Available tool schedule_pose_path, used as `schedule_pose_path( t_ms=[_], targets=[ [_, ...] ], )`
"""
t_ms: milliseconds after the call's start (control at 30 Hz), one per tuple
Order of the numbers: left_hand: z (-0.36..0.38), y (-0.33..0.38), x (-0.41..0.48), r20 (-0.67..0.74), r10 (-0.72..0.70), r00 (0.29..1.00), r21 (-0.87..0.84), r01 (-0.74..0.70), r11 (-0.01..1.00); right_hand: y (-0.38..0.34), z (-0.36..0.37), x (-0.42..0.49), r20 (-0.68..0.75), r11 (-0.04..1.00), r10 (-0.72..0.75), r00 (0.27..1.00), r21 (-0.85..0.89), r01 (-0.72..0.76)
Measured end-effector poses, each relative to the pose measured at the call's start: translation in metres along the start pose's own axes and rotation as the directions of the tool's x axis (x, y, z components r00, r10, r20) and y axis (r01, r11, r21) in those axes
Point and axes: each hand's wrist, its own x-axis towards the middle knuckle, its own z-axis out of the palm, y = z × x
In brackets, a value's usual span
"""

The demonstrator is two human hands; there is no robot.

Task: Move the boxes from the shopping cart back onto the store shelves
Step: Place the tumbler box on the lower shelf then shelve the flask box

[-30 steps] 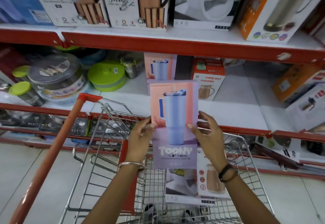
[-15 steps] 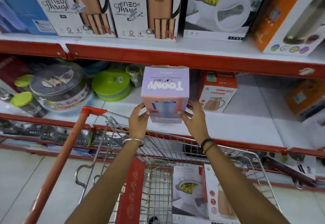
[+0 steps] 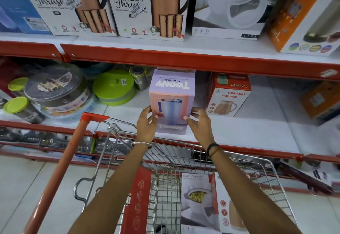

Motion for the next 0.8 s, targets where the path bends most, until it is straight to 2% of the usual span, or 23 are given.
schedule_pose_path(
  t_ms=[100,167,267,367,433,533,633,733,800],
  targets=[
    [0.01,-0.003,-0.025,-0.127,-0.025,0.992,0.034,0.029,0.999,0.01,-0.013,-0.018,-0.029,1.0,0.02,0.999,-0.004,-0.021],
    [0.02,-0.007,-0.051,-0.188,0.052,0.981,0.112,-0.031,0.993,0.024,-0.029,-0.04,-0.058,0.999,0.036,0.998,0.001,-0.036],
    [0.044,-0.026,-0.096,-0.059,0.061,0.996,0.112,-0.054,0.992,0.056,-0.06,-0.083,-0.111,0.995,0.094,0.989,-0.024,-0.097],
    [0.075,-0.045,-0.135,0.153,-0.124,0.98,0.14,0.103,0.985,0.089,-0.092,-0.124,-0.167,0.976,0.189,0.968,-0.073,-0.204],
    [0.097,-0.059,-0.158,0.263,-0.3,0.917,0.148,0.269,0.952,0.107,-0.111,-0.145,-0.218,0.953,0.235,0.947,-0.139,-0.268],
    [0.125,-0.08,-0.188,0.337,-0.486,0.806,0.121,0.475,0.871,0.14,-0.136,-0.168,-0.257,0.898,0.327,0.91,-0.214,-0.383],
    [0.146,-0.091,-0.214,0.436,-0.557,0.707,0.172,0.542,0.822,0.174,-0.151,-0.184,-0.204,0.829,0.48,0.853,-0.215,-0.517],
    [0.164,-0.101,-0.23,0.469,-0.63,0.619,0.207,0.616,0.76,0.186,-0.158,-0.196,-0.139,0.775,0.588,0.797,-0.184,-0.605],
    [0.172,-0.104,-0.235,0.468,-0.655,0.594,0.188,0.657,0.73,0.183,-0.161,-0.2,-0.104,0.763,0.615,0.782,-0.173,-0.623]
  ],
)
